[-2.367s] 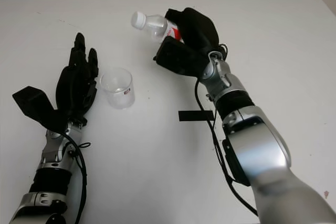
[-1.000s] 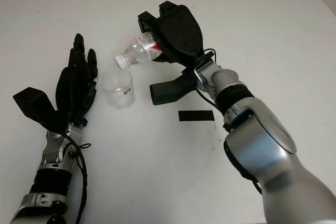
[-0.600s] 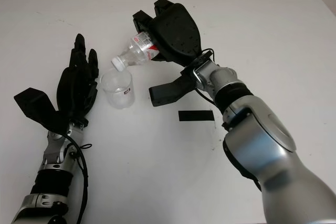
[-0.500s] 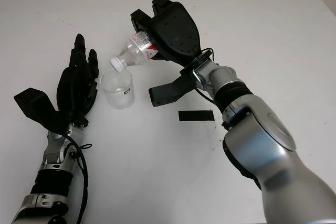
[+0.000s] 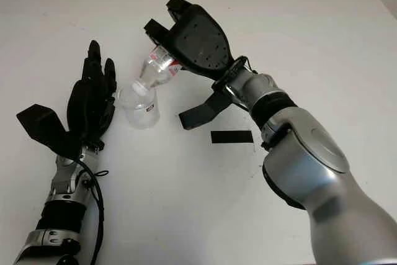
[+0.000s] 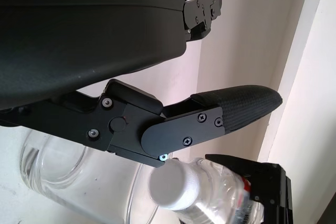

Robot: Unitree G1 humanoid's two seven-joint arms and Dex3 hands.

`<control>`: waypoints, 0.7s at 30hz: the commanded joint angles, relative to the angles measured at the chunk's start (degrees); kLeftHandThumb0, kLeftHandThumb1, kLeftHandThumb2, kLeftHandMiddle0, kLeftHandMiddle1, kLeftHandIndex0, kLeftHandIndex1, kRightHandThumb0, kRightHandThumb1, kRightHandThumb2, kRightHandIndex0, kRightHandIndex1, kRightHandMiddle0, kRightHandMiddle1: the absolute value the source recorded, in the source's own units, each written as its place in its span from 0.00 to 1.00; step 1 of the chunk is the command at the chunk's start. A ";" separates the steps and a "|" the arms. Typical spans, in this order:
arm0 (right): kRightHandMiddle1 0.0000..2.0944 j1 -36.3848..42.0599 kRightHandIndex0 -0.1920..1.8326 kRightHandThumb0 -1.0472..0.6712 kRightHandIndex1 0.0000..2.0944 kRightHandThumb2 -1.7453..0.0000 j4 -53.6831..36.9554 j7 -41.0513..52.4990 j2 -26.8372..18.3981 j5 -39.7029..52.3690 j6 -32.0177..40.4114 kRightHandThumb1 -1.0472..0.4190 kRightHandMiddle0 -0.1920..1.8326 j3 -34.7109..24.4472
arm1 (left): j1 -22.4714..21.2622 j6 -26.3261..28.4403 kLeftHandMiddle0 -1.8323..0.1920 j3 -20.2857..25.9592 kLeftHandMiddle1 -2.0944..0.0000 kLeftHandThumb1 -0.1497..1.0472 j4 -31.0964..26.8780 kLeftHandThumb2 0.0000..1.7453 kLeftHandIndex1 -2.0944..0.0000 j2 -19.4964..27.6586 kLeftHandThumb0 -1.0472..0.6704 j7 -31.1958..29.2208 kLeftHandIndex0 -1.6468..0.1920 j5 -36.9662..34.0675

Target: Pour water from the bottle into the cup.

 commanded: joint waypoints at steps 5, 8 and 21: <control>1.00 1.39 0.80 0.42 1.00 0.91 -1.50 3.19 -0.13 7.02 -4.49 0.02 0.60 -5.45 | 0.42 -0.06 1.00 -0.05 0.98 1.00 -0.77 0.41 0.99 -0.04 0.12 0.08 1.00 0.16; 1.00 3.13 0.81 0.43 1.00 0.75 -2.94 5.66 -0.92 10.21 -6.55 0.11 0.61 -8.11 | 0.21 -0.28 1.00 -0.07 0.98 1.00 -0.44 0.41 0.99 0.09 0.13 -0.12 1.00 0.22; 1.00 13.40 0.85 0.46 1.00 0.67 -11.97 30.69 0.23 36.23 -12.68 0.14 0.66 -27.82 | -0.28 -0.19 1.00 -0.19 0.98 1.00 -0.16 0.40 0.99 -0.02 0.13 -0.68 1.00 -0.06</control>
